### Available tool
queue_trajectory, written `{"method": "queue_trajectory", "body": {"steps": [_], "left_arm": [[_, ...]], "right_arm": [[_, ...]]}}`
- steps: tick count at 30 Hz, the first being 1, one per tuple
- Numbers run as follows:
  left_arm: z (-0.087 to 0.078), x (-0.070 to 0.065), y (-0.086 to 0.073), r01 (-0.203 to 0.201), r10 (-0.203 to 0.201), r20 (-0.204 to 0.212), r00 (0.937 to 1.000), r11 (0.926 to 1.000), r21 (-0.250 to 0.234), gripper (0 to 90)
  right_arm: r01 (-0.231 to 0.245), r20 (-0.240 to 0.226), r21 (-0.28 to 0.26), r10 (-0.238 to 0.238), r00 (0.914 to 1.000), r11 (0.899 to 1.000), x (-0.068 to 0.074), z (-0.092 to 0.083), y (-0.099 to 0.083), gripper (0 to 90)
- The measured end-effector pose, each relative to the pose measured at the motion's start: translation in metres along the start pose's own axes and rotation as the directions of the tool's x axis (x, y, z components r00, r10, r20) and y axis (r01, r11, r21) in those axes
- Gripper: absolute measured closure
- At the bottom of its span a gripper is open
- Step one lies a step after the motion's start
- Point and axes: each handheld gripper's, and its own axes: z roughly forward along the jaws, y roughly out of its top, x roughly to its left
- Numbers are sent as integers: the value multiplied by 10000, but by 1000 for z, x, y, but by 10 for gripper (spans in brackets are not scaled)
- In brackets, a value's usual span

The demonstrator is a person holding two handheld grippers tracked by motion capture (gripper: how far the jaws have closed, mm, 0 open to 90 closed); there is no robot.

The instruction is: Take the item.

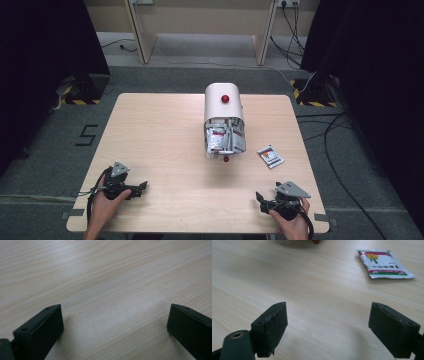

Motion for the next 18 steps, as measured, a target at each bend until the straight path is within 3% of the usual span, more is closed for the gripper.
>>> {"method": "queue_trajectory", "body": {"steps": [18], "left_arm": [[0, 0, 0, -2, 2, 0, 10000, 10000, 4, 0]], "right_arm": [[82, 163, -5, -82, 9998, 10000, 6, -8, -12, 165]]}}
